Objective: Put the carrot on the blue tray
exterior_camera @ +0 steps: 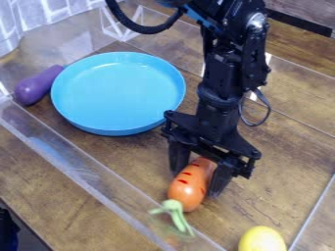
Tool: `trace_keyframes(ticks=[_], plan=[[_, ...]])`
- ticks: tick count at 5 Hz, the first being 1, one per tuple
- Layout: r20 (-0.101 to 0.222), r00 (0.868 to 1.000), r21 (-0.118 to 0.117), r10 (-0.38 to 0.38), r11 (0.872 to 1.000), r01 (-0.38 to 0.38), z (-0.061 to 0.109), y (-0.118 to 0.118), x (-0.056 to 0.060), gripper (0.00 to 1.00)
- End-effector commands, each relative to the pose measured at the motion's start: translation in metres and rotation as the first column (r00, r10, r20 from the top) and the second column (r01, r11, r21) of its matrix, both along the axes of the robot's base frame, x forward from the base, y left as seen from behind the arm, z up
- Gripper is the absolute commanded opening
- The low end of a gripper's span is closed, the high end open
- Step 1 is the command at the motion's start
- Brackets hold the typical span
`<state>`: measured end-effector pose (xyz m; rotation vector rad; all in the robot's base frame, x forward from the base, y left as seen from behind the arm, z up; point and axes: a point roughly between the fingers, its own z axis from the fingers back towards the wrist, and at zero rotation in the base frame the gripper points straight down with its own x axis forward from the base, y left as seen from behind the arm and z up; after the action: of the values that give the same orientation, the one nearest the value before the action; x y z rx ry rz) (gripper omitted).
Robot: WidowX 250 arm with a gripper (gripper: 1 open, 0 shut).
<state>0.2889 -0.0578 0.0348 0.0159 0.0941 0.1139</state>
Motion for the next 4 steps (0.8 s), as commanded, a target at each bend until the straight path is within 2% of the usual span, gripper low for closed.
trace_keyframes(ticks=[1,2,4], plan=[[0.048,0.999,-0.002,0.008,1.000,-0.008,0.0160,0.0006,0.0082,0.00],[0.043,0.999,0.005,0.027,1.000,-0.027,0.0176,0.0073,0.0076,0.00],[0.033,0.999,0.017,-0.031,0.999,0.030,0.0111,0.0085,0.0116,0.00]])
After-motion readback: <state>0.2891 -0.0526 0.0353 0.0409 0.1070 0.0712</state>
